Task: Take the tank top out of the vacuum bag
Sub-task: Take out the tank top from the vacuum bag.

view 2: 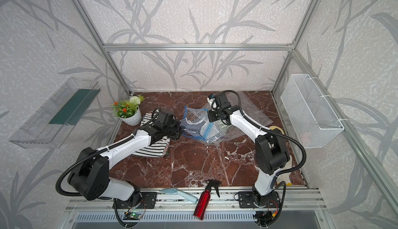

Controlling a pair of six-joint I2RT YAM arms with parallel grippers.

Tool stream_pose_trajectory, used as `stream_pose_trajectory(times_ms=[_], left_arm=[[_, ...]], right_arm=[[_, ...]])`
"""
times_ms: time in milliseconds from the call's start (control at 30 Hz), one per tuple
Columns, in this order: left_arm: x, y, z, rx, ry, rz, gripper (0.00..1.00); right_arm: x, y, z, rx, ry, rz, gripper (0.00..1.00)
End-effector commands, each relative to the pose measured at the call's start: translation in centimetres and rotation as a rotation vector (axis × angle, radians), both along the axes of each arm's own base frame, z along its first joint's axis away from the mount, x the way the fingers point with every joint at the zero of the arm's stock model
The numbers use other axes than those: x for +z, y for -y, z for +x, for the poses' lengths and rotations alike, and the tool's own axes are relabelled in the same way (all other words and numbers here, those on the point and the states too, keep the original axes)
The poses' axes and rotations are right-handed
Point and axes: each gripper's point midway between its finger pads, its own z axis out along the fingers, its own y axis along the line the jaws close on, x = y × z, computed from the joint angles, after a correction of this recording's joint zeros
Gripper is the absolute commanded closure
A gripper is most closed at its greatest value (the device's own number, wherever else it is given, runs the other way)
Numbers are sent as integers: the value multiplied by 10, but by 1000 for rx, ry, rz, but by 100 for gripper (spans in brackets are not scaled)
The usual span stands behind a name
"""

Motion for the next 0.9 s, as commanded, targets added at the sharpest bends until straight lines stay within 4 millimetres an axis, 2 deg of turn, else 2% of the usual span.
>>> stream_pose_trajectory(times_ms=[0,333,600,867], left_arm=[[34,-8,-1,21,28,19,100],[86,-34,-7,79,65,116,100],[134,-47,3,131,193,136,100],[172,-60,14,158,256,161,100]], right_arm=[[4,2,2,4,-2,-5,100],[6,2,0,7,-4,2,100],[8,0,0,10,-7,11,100],[8,-1,0,15,-13,15,100]])
